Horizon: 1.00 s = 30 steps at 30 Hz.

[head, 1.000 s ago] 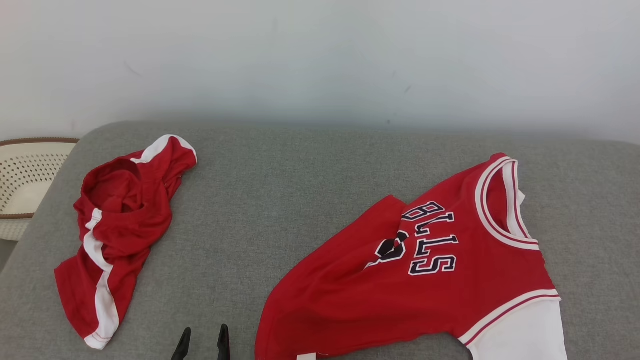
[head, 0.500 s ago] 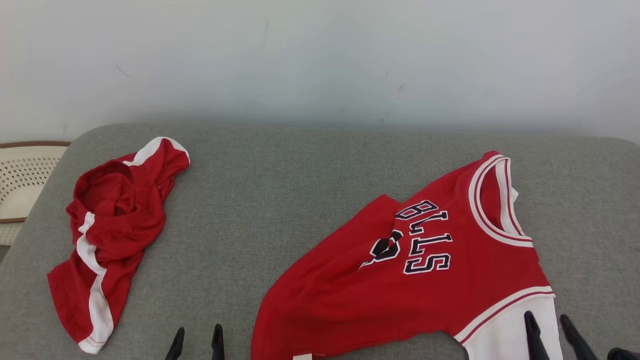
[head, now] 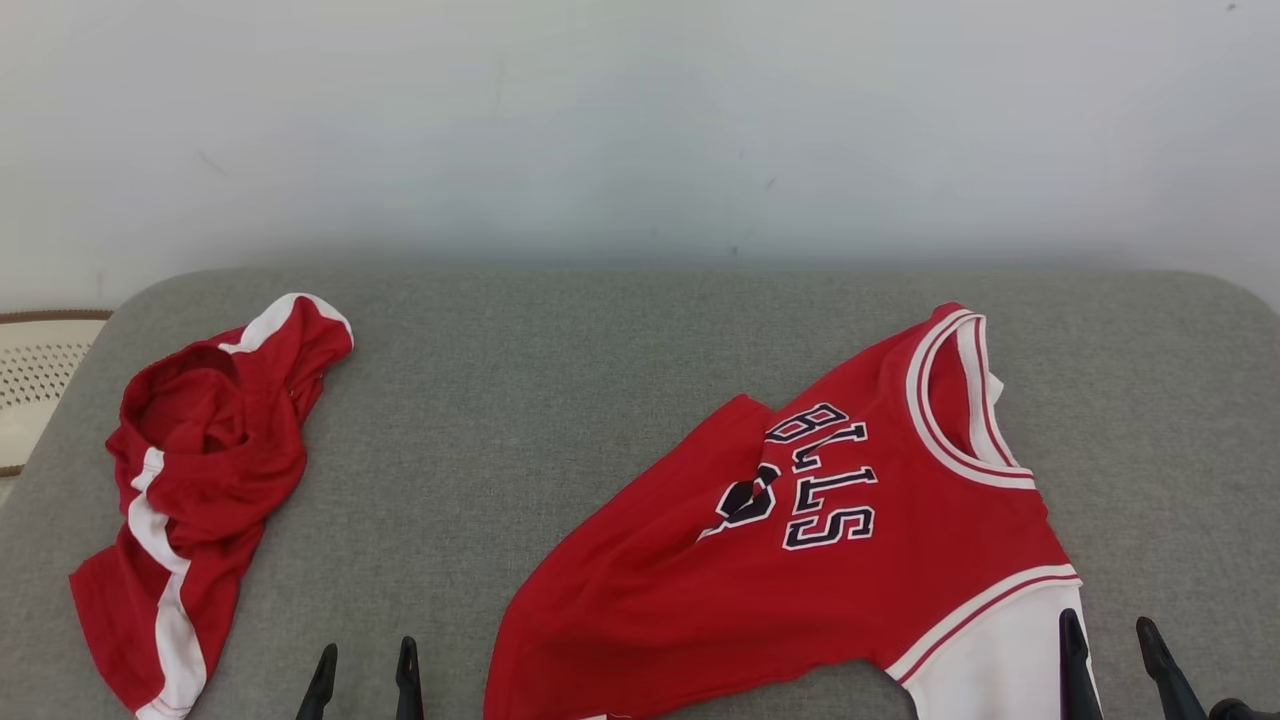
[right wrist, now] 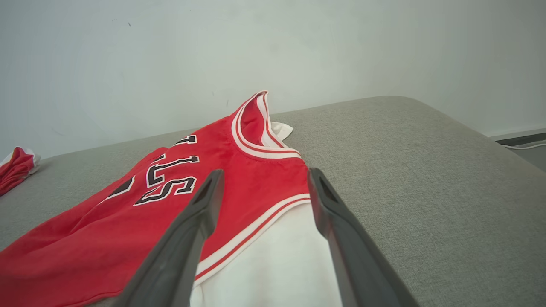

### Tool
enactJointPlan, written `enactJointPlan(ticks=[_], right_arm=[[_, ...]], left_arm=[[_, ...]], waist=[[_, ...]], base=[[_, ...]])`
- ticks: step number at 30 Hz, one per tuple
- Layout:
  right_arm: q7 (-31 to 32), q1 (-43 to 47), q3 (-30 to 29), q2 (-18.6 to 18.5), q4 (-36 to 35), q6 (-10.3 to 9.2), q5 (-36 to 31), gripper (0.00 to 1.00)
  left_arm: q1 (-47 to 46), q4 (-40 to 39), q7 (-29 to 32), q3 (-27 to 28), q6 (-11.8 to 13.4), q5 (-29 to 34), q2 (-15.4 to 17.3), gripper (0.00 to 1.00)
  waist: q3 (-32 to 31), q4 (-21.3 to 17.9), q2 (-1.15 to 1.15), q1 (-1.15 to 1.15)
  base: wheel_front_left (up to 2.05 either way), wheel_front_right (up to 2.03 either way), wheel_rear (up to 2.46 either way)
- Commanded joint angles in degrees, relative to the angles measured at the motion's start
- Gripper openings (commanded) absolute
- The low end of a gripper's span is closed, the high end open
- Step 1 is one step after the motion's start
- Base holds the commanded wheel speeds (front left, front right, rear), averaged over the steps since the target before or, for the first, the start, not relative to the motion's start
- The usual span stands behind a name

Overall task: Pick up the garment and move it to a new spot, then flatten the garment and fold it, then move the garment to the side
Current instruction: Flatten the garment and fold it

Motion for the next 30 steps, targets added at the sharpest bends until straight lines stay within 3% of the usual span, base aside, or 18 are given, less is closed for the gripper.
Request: enactJointPlan(ticks=[1,21,30], right_arm=[[-0.4,-0.2,-0.1,0.1,0.1,0.03,-0.4,1.00],[-0.2,-0.5,0.5,2.5,-0.1,0.03,-4.8,1.00],[0.6,-0.4,0.8,2.8,0.0,0.03,-5.1,1.00]], left_arm=[[0.8,-0.1,-0.1,0.2,0.2,0.8,0.3,1.00],[1.3,-4.1,1.7,0.7,2.5,2.9,2.7,1.00],[2.7,-5.6,1.4,0.9,1.5,0.4,2.8,1.00]], waist=[[-0.3,-0.4,0.00,0.00],[-1.2,-1.1,0.00,0.00],[-1.8,-1.2,0.00,0.00]], base=[[0.00,0.00,0.00],[0.00,0.00,0.00],[0.00,0.00,0.00]])
